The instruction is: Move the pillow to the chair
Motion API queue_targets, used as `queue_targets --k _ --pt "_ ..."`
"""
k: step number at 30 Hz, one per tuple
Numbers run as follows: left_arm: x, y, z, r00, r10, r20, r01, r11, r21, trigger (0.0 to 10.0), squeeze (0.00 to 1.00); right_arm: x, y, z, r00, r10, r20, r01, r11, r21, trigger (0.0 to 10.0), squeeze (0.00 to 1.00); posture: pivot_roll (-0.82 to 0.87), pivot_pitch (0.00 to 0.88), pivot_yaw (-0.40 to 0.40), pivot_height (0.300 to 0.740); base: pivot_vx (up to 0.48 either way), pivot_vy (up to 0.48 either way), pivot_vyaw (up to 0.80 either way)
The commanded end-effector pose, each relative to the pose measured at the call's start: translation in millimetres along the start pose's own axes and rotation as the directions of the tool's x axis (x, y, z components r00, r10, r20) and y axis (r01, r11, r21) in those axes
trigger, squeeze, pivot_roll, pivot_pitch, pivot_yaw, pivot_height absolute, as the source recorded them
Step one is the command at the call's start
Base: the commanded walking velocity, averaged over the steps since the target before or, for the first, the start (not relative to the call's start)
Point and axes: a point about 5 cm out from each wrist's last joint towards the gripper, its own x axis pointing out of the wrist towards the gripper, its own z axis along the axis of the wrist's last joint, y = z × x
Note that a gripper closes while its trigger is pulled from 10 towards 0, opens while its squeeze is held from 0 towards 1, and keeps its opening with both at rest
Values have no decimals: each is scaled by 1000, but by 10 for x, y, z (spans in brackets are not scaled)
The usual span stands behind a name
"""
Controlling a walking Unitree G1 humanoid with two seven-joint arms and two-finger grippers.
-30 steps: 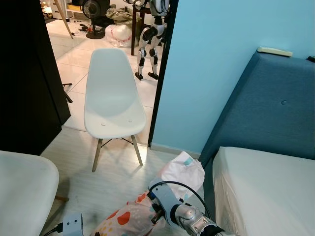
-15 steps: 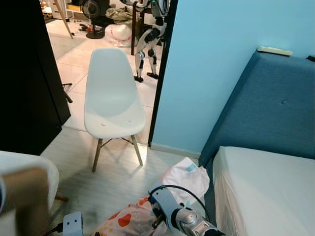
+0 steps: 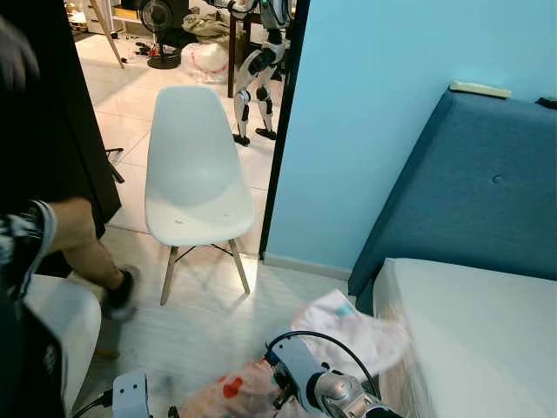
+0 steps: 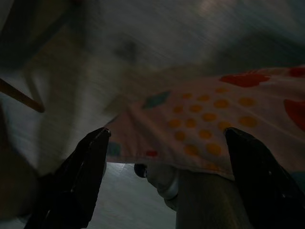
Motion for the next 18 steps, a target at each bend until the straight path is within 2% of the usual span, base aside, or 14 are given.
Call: queue_targets --k 1,18 --pt "-8 -14 -48 1000 -7 -27 8 1000 9 10000 0 1 7 17 1000 14 10 -14 1000 -24 10000 0 102 40 -125 740 0 0 0" --pt "-15 -22 -78 999 -18 -43 19 1000 25 10000 0 5 18 28 1000 25 13 -24 999 -35 10000 0 104 38 -122 740 0 0 0"
